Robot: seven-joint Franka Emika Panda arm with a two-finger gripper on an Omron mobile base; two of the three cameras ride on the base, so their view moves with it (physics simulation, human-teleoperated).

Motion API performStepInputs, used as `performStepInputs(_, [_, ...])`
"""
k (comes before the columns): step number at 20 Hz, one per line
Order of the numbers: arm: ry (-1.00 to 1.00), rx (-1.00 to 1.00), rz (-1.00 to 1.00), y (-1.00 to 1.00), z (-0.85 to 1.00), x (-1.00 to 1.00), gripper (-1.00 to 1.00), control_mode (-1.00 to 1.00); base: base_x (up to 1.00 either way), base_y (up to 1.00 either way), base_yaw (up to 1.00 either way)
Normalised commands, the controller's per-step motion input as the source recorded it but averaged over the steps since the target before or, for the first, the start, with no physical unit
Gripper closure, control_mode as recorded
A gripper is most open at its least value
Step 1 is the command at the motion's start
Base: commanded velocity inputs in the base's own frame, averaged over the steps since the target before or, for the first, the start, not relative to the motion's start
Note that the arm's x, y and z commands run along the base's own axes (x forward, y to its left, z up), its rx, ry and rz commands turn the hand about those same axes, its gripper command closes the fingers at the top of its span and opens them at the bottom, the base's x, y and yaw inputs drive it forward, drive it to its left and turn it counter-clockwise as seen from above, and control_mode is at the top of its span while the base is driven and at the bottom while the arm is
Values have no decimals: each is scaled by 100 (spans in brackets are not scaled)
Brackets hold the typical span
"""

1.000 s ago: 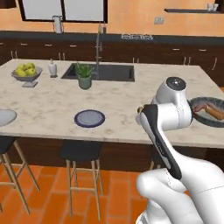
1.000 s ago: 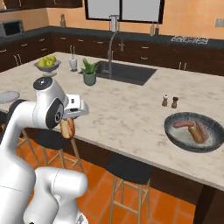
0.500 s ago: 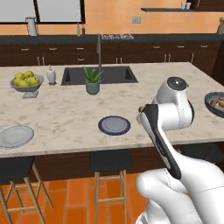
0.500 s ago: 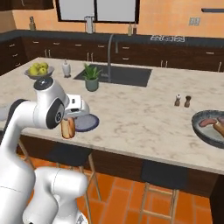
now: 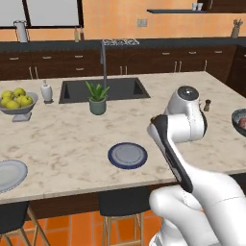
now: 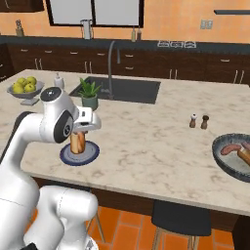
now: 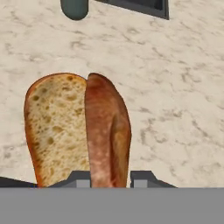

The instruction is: Place one bun and one sausage from the bowl on each plate.

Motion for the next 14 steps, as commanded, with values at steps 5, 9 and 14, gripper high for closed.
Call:
performStepInputs(5, [4,0,-12,49,-45,100,100,-100,0,0,0])
performStepInputs(9, [31,0,-1,28,-14,56,100,-100,0,0,0])
performStepInputs(14, [46,13,4,-5,-1,2,100,-100,0,0,0])
